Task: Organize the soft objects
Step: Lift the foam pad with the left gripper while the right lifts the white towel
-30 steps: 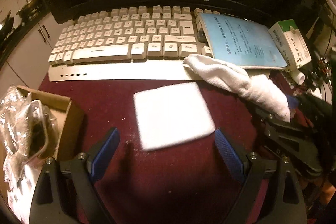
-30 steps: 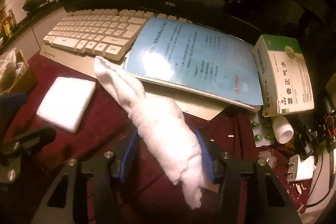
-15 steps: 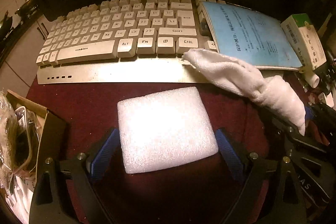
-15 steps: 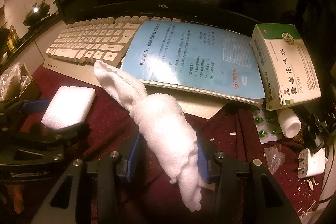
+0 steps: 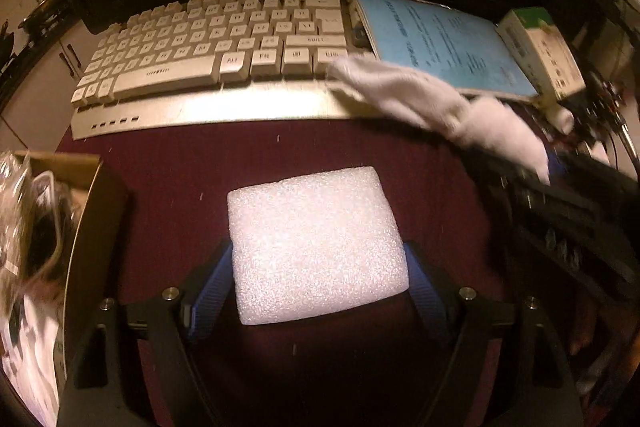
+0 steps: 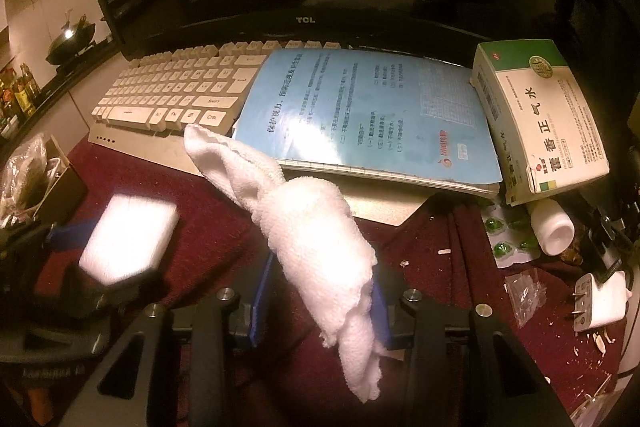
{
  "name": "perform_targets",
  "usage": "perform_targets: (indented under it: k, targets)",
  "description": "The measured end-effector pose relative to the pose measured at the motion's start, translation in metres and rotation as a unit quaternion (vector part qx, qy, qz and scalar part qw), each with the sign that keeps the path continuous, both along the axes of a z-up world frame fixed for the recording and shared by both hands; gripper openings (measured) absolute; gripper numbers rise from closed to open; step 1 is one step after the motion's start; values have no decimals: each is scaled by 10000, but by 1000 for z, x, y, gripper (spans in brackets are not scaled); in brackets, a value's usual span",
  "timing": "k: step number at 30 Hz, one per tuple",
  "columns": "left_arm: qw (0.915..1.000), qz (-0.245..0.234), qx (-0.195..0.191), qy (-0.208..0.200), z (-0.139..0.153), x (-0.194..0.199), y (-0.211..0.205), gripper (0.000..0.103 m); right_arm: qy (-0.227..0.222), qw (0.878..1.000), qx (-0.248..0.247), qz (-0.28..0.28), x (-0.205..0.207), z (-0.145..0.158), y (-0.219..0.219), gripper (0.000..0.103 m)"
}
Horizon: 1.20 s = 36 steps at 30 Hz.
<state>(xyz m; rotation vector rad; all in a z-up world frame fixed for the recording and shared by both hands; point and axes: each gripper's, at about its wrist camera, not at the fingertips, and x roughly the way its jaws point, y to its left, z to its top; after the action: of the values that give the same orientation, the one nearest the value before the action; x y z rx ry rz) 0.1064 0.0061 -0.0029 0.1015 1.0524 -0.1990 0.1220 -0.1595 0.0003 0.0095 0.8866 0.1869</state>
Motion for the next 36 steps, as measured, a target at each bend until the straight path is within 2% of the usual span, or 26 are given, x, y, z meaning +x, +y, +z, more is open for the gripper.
perform_targets:
  k: [12,19,24,36]
  targets:
    - [10000,-29,25,-26,-1,-60,22,81,-3,10000,31,-92,-4,0,2,43]
    - [9999,-115,-26,-67,8,-69,20,81,-29,9998,186,-121,-23,7,7,43]
    - [9997,-157,-46,-180,9,-90,27,81,-49,9993,371,-18,-46,6,18,43]
    - [9991,-37,-345,-261,9,-120,52,81,79,9995,306,53,-45,0,27,43]
